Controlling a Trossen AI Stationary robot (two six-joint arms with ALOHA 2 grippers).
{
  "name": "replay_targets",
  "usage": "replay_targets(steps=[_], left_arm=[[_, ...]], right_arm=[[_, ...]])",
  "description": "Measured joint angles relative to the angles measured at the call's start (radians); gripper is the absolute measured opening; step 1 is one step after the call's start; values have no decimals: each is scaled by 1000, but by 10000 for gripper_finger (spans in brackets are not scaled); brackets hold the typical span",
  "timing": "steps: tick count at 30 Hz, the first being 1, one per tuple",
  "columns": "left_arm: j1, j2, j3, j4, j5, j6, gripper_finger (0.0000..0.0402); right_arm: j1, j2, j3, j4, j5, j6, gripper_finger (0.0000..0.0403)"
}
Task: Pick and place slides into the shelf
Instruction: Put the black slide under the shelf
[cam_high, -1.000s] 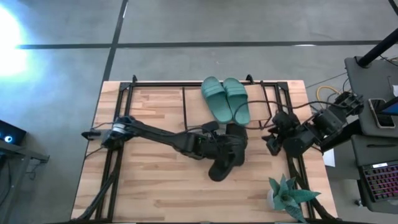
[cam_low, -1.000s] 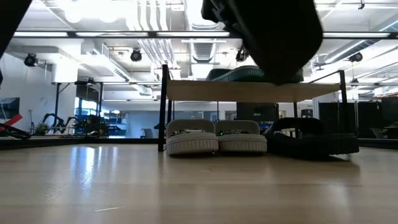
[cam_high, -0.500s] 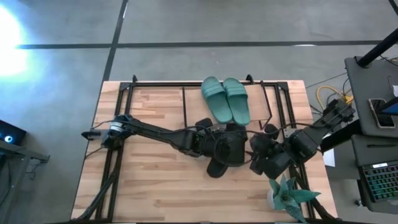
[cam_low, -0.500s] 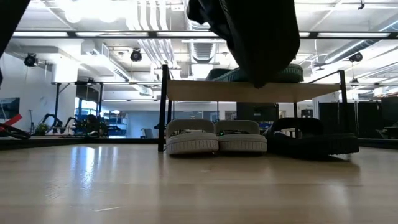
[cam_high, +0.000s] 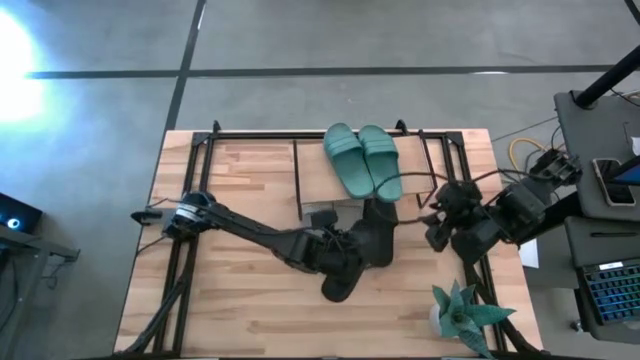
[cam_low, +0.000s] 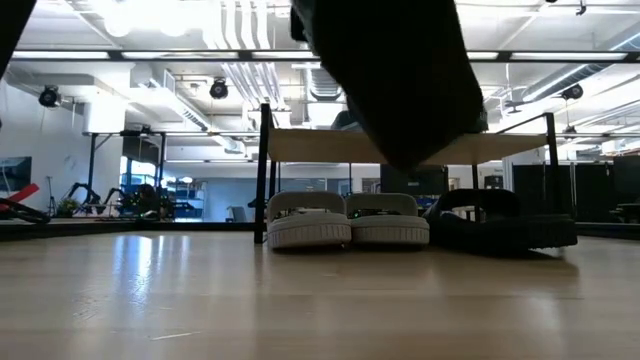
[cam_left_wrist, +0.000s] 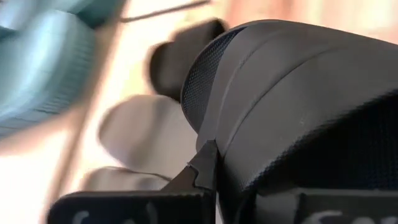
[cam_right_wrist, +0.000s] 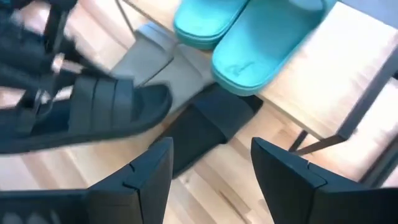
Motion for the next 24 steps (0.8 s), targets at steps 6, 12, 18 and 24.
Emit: replay_targets(steps=[6,12,18,24], left_arm=[[-55,1,-39,83,43,-59,0],[-63,5,-84,142,99,-82,0],[-64,86,-84,146,230,-111,6],[-83,122,-58,158,143,-113,32]], right_arm=[[0,-8,-5,5,-1,-46,208],[0,-4,-5,5,-4,-59,208],[0,-1,-7,5,-36,-67,208],[0,9,-13,13,-109,-70,208]])
